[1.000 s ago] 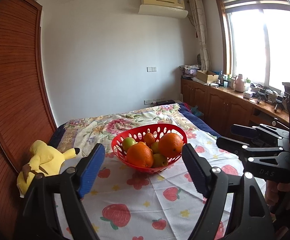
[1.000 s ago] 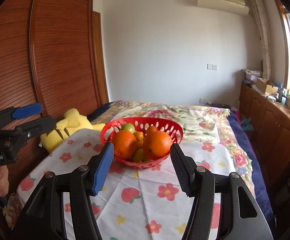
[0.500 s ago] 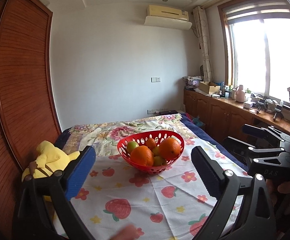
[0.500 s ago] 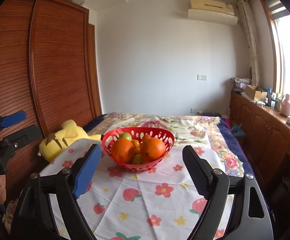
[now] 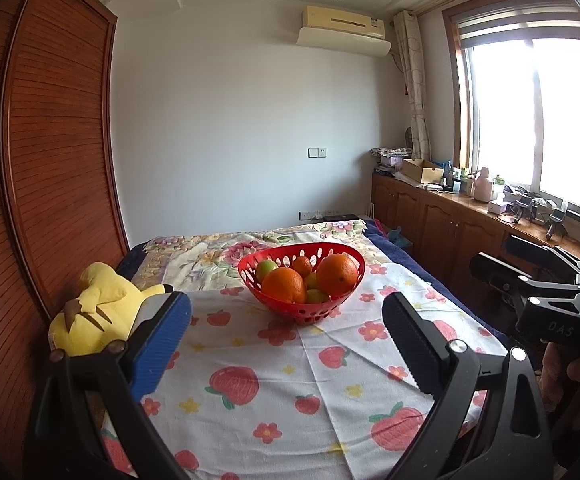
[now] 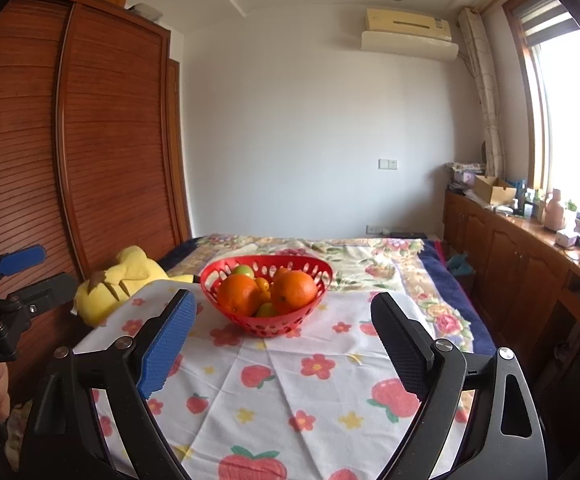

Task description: Organize fruits

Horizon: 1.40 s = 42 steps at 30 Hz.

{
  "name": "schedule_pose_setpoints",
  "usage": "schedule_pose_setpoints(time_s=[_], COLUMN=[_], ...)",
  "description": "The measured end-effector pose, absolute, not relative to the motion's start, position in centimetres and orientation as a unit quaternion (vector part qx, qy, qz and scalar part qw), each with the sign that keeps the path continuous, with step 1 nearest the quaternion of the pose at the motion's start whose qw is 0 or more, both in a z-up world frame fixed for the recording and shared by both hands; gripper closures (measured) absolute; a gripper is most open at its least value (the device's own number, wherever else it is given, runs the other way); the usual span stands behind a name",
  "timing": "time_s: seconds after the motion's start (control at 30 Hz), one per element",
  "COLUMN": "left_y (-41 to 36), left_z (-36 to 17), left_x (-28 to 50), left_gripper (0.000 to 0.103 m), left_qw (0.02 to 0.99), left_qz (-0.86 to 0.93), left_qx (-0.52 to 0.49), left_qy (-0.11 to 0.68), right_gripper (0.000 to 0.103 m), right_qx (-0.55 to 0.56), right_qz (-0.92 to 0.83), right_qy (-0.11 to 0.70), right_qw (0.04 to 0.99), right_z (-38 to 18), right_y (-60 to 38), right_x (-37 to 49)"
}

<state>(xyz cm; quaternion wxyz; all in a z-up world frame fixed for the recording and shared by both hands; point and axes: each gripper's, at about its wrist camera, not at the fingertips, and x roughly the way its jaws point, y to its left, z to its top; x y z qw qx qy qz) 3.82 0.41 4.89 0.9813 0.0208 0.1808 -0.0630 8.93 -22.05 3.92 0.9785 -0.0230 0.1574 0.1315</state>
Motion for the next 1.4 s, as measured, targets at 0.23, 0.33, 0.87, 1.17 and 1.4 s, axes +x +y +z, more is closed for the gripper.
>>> schedule_pose_setpoints(time_s=[0.23, 0.33, 0.87, 1.17, 1.4], left_y=[0.7, 0.7, 0.8, 1.0, 1.1], left_z=[4.5, 4.5, 4.4, 4.3, 4.2], left_x=[2.6, 2.5, 2.1, 2.1, 2.2], left_gripper=[0.006, 0.006, 0.006, 0.006, 0.006], left_qw=[0.981, 0.981, 0.981, 0.981, 0.981], left_qz=[-0.062, -0.059, -0.059, -0.057, -0.056], left_qx=[0.017, 0.017, 0.021, 0.02, 0.02], left_qy=[0.183, 0.184, 0.182, 0.184, 0.184], right_gripper=[0.012, 0.012, 0.012, 0.012, 0.012], right_qx=[-0.016, -0.017, -0.016, -0.018, -0.02], right_qz=[0.135, 0.133, 0.131, 0.13, 0.129], right_qy=[0.162, 0.162, 0.165, 0.166, 0.165], right_qw=[0.978, 0.978, 0.977, 0.977, 0.978], right_z=[3.6, 3.4, 3.2, 3.1, 3.1], right_y=[-22.5, -22.5, -22.3, -22.3, -22.3], right_x=[8.2, 7.9, 7.7, 7.6, 7.6])
